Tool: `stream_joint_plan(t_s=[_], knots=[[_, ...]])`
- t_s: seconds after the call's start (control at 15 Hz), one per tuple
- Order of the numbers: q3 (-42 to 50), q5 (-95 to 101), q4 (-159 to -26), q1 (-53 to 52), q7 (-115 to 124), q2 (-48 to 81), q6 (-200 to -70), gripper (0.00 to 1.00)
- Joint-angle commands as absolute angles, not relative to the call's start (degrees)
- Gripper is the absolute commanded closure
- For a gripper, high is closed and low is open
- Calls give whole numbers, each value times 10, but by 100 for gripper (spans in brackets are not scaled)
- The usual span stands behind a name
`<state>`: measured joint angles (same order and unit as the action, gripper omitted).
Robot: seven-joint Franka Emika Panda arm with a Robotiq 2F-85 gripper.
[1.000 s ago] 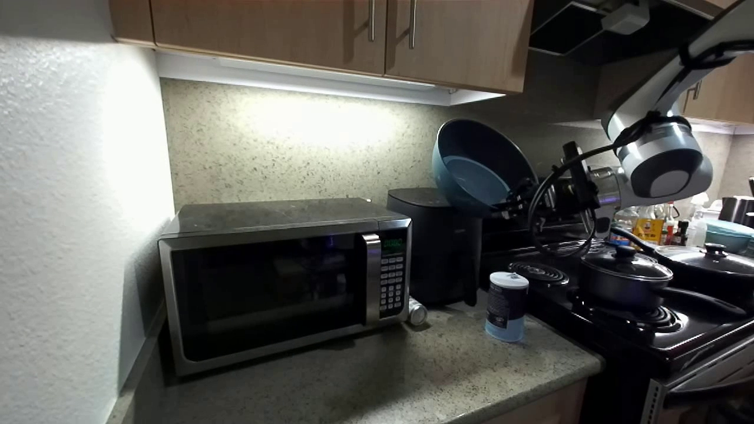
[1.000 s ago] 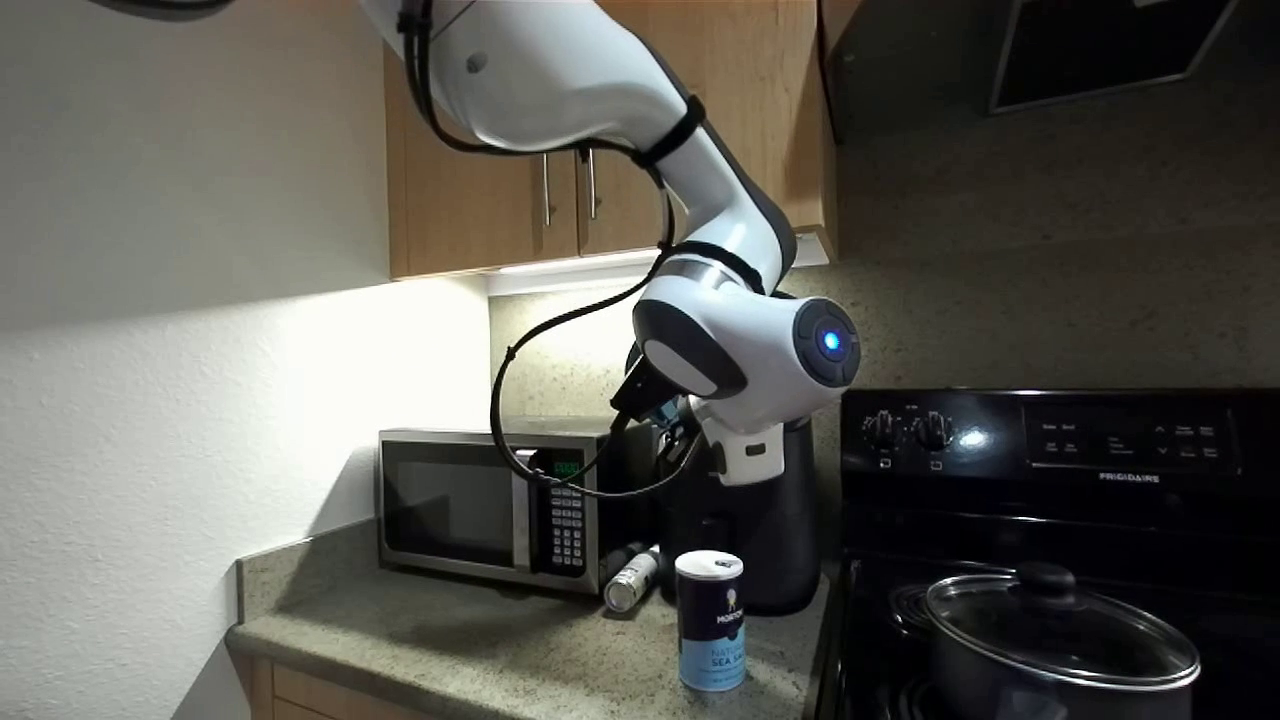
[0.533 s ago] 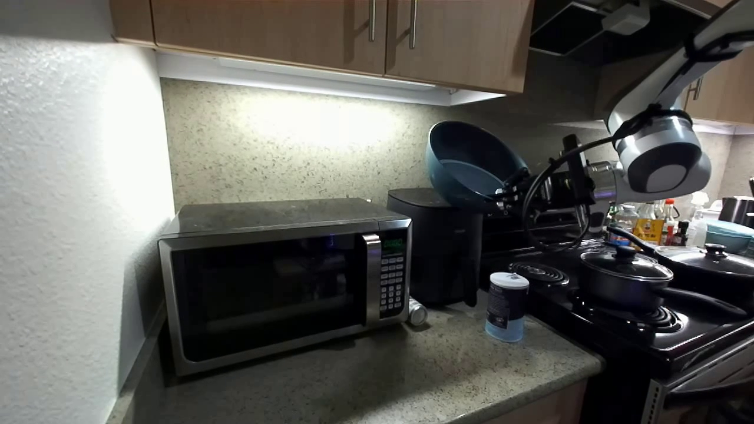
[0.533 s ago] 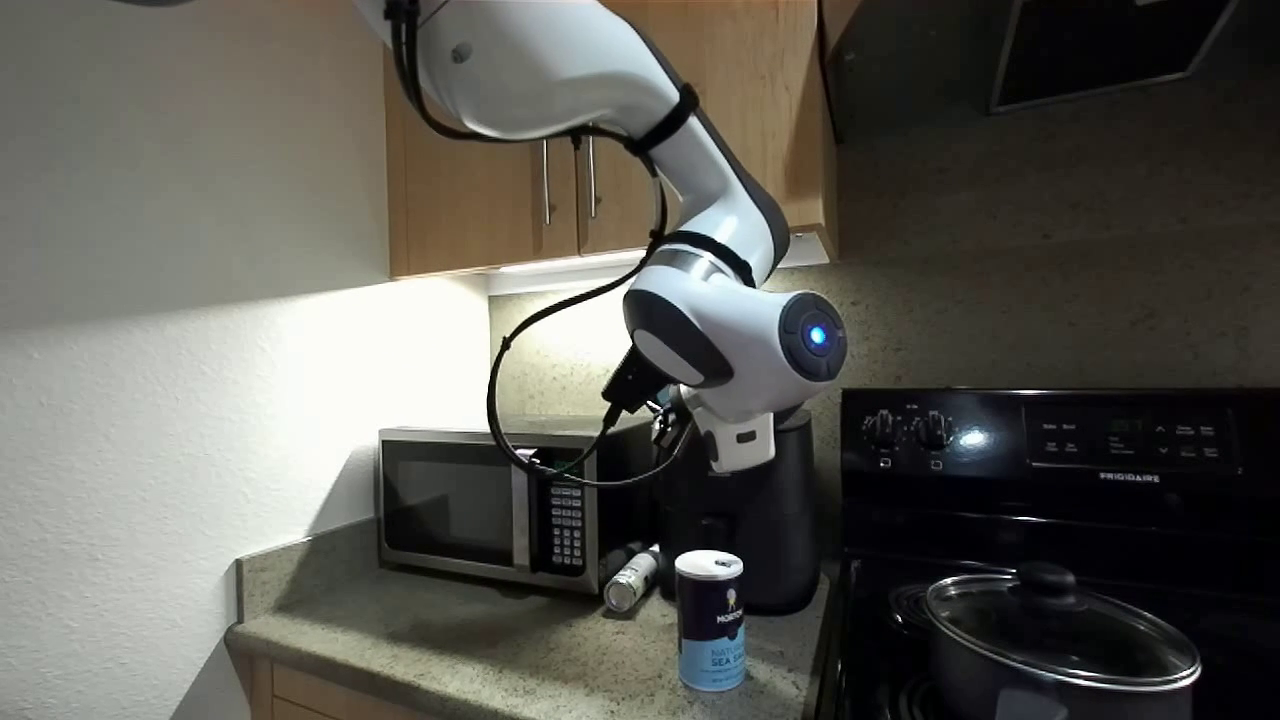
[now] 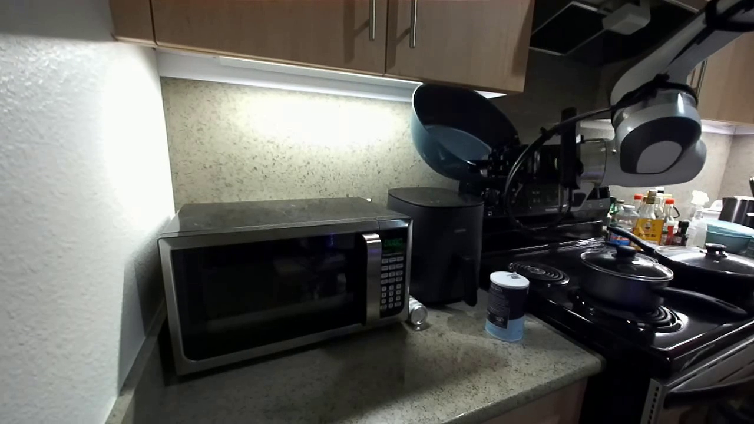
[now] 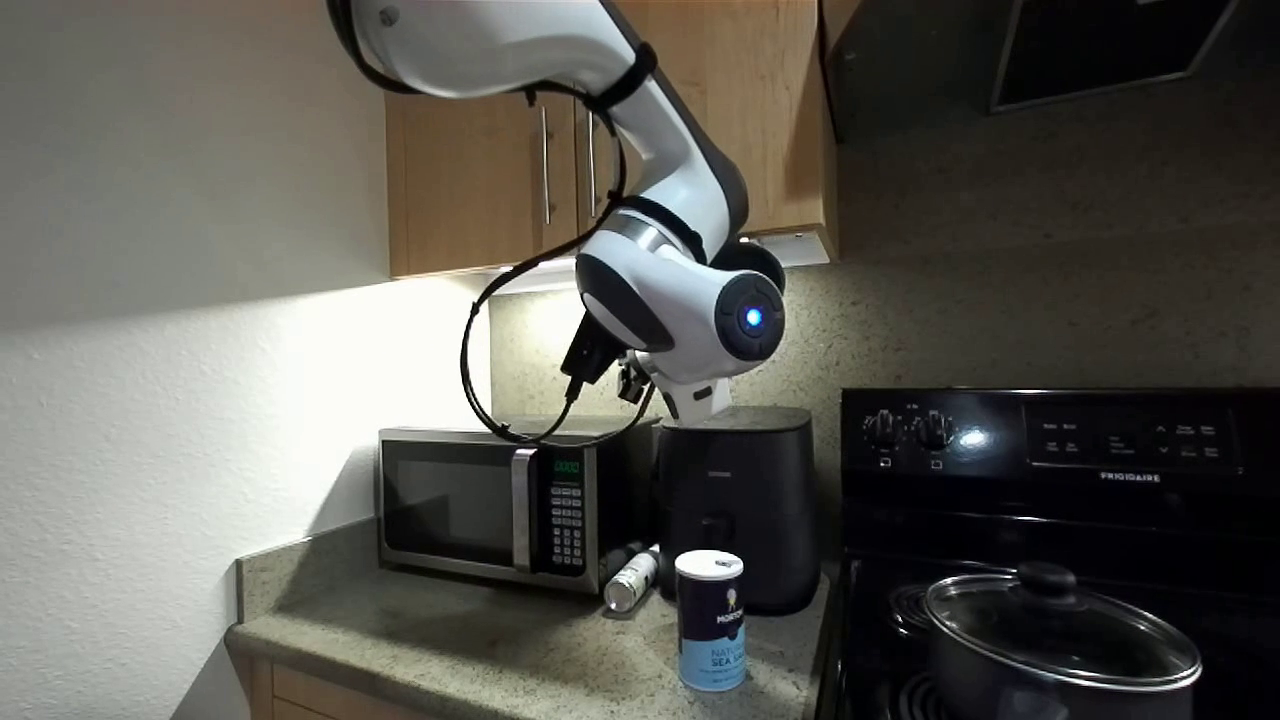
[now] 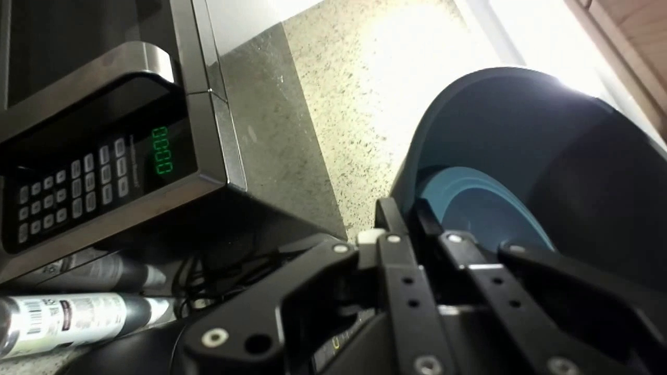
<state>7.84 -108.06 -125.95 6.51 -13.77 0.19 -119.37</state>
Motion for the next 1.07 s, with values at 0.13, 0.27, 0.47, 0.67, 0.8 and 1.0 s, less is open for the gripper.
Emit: stream_joint_plan(t_s=[0.13,0.27,0.47,0.67,0.8,1.0], knots=[[73,-1045,-1259,66,-85,-4,-1219,98],[69,-1014,-1253,62,-22,-2,-1279,98],[63,-969,-1252,59,65,-3,-1355,98],[65,-973,-1259,62,58,-2,-1341,91],[64,-965,-1255,61,76,-4,-1352,91],[66,-967,-1247,62,74,-4,-1339,98]])
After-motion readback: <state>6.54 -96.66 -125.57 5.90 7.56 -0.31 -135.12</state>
